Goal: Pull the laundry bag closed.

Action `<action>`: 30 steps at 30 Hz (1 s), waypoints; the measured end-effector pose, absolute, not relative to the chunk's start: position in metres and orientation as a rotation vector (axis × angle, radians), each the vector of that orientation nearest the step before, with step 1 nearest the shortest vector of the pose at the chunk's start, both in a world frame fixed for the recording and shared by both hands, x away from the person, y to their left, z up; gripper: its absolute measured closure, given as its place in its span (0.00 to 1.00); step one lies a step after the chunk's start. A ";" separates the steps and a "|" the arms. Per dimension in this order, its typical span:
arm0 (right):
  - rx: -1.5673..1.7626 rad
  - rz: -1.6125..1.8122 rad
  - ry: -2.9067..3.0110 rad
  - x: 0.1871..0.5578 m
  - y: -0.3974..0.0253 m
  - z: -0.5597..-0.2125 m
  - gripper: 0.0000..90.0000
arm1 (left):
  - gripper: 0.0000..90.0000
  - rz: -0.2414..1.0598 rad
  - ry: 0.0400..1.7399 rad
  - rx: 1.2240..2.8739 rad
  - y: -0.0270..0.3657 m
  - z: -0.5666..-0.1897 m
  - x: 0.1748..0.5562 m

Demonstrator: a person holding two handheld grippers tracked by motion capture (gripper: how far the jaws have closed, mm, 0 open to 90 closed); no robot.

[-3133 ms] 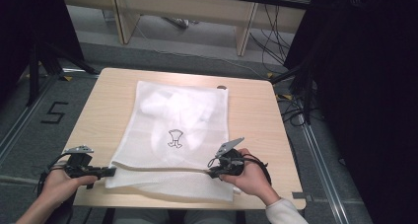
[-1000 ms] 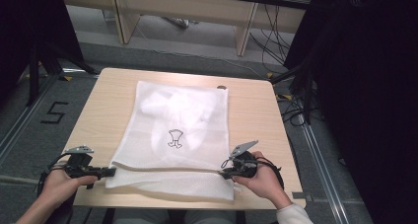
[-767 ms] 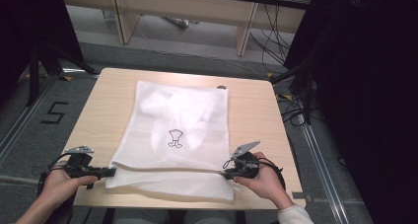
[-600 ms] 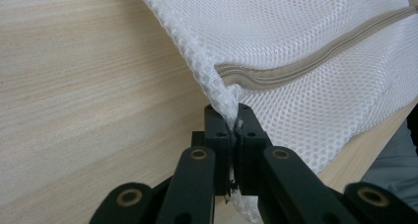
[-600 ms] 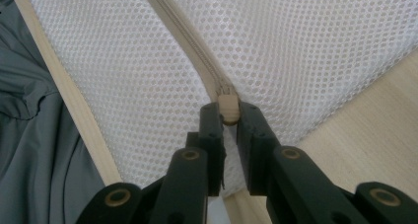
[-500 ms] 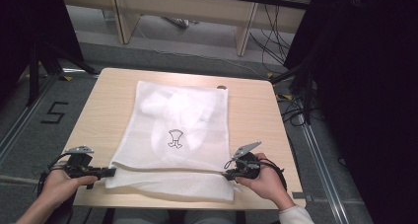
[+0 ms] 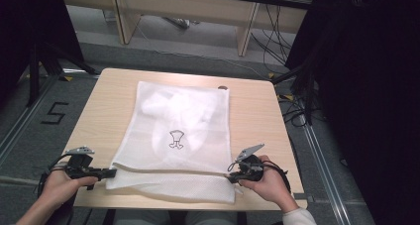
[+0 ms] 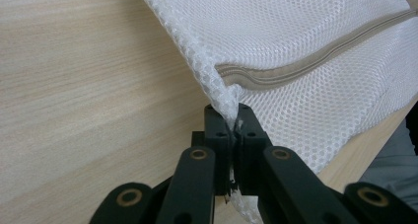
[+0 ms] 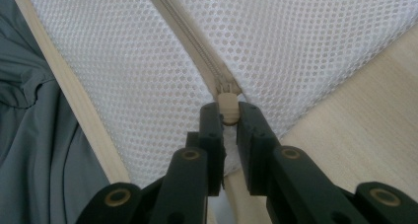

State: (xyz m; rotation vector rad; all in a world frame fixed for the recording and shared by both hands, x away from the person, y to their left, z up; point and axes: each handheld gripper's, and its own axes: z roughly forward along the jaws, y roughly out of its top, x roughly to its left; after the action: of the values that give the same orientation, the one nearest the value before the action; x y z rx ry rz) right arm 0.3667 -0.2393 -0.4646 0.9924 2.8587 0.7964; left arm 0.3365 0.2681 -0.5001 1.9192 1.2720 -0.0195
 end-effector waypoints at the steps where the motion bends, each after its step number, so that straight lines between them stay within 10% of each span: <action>1: 0.986 0.794 2.860 0.367 -0.239 -0.465 0.91 | 0.96 -0.015 1.274 1.920 0.268 -0.500 0.336; 30: 1.050 0.776 2.874 0.365 -0.245 -0.469 0.91 | 0.92 0.010 1.256 1.957 0.265 -0.503 0.336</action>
State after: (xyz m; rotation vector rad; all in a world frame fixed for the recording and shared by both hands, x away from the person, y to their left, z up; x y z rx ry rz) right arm 0.3649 -0.2451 -0.4689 1.0498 2.8741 0.7763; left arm 0.3357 0.2647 -0.5028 1.9567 1.2556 0.0105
